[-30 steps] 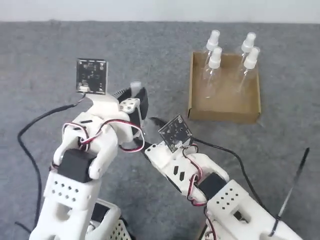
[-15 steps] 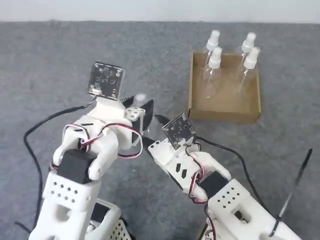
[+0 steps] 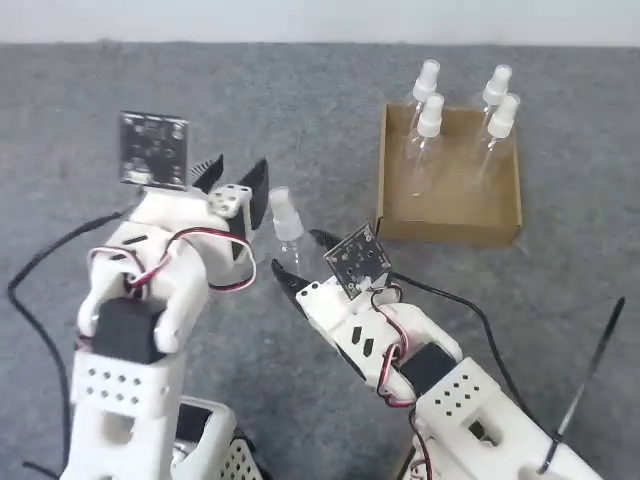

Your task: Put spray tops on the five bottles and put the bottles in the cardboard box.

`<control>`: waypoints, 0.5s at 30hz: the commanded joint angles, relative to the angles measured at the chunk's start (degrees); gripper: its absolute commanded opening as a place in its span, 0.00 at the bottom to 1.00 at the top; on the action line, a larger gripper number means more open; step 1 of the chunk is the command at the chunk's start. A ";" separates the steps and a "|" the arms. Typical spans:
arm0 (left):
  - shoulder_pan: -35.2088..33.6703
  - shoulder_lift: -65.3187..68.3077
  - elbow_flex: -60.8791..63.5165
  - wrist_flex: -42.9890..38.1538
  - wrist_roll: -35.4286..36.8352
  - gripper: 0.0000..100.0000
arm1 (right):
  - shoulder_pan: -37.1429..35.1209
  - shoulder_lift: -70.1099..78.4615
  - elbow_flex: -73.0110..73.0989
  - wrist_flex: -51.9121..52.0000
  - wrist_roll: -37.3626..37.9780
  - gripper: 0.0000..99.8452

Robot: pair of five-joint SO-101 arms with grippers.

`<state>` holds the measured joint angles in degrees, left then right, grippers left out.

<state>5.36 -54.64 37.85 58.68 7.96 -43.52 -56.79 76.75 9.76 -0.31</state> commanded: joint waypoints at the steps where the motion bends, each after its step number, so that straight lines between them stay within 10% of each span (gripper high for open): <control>1: -0.09 -1.23 3.91 -3.43 -1.67 0.16 | 0.57 -1.80 -0.53 -1.45 -0.79 0.01; 15: -0.62 -8.88 3.65 1.14 -3.16 0.16 | 0.57 -1.71 -0.53 -1.45 -0.79 0.01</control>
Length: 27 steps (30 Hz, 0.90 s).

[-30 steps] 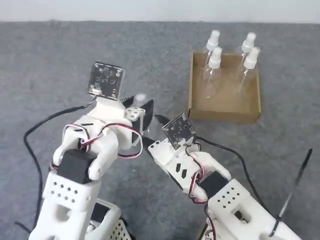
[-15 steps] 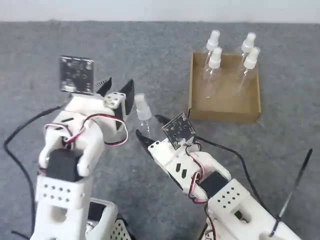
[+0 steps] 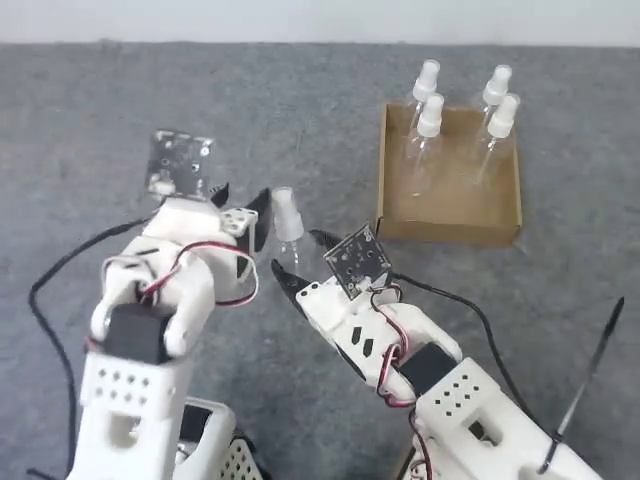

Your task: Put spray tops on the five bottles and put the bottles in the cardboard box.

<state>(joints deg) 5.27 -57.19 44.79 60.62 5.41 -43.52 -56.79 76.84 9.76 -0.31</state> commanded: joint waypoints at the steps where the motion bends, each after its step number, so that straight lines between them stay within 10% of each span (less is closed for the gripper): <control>1: -0.53 -7.38 -4.00 -1.41 -0.62 0.16 | 0.57 -1.71 -0.62 -1.36 -0.79 0.01; 27: 3.96 -1.67 -6.20 5.10 -0.70 0.16 | 0.66 -1.71 -0.62 -1.27 -0.79 0.01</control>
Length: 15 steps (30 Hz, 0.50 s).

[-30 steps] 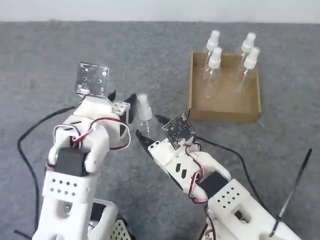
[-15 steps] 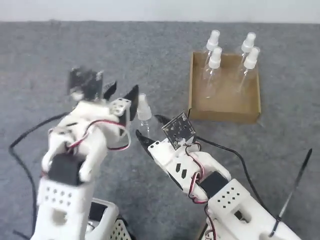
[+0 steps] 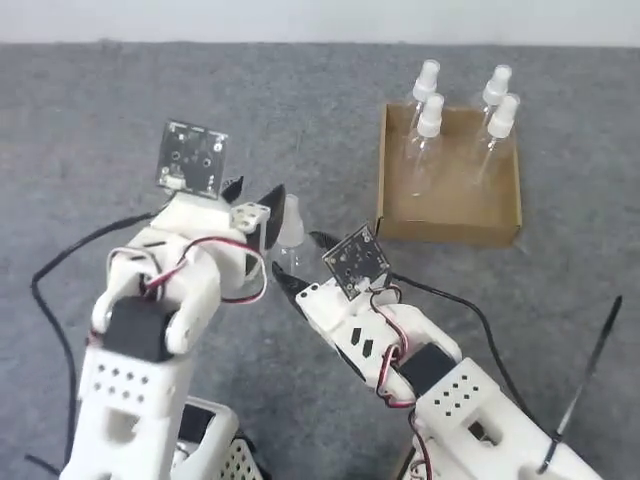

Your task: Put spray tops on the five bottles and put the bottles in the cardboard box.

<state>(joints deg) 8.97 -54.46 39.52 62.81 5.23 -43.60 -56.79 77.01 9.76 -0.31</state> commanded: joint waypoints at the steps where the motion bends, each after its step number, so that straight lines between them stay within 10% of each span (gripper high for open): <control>1: 0.26 -5.19 0.04 3.16 -0.53 0.16 | 0.75 -1.71 -0.79 -1.27 -0.79 0.01; 15: -3.34 -20.13 6.46 2.99 -0.18 0.16 | 0.84 -1.71 -0.79 -1.01 -0.79 0.01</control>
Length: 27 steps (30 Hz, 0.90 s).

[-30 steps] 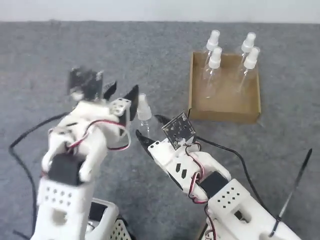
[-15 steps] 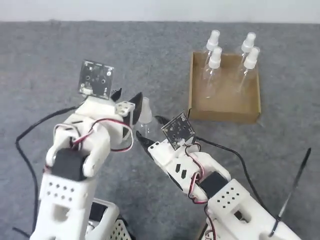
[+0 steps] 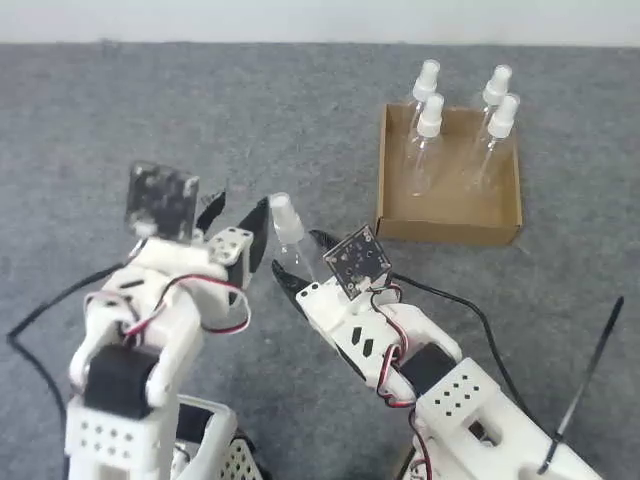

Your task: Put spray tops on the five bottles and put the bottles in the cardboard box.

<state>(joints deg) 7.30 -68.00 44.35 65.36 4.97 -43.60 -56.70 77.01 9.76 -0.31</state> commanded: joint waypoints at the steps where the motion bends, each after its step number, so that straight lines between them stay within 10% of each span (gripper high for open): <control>1: -1.85 -8.35 3.03 0.44 0.09 0.16 | 0.84 -1.80 -0.88 -1.01 -0.79 0.01; 14: -0.88 -19.43 24.22 -8.18 -0.18 0.16 | 10.59 0.84 -19.87 14.46 -0.44 0.01; 27: 4.92 -19.52 32.66 -15.65 -0.18 0.29 | 5.85 31.52 -48.88 24.48 -0.88 0.01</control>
<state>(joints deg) 11.96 -86.64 76.18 53.49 4.88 -35.25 -27.78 36.84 31.38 -0.31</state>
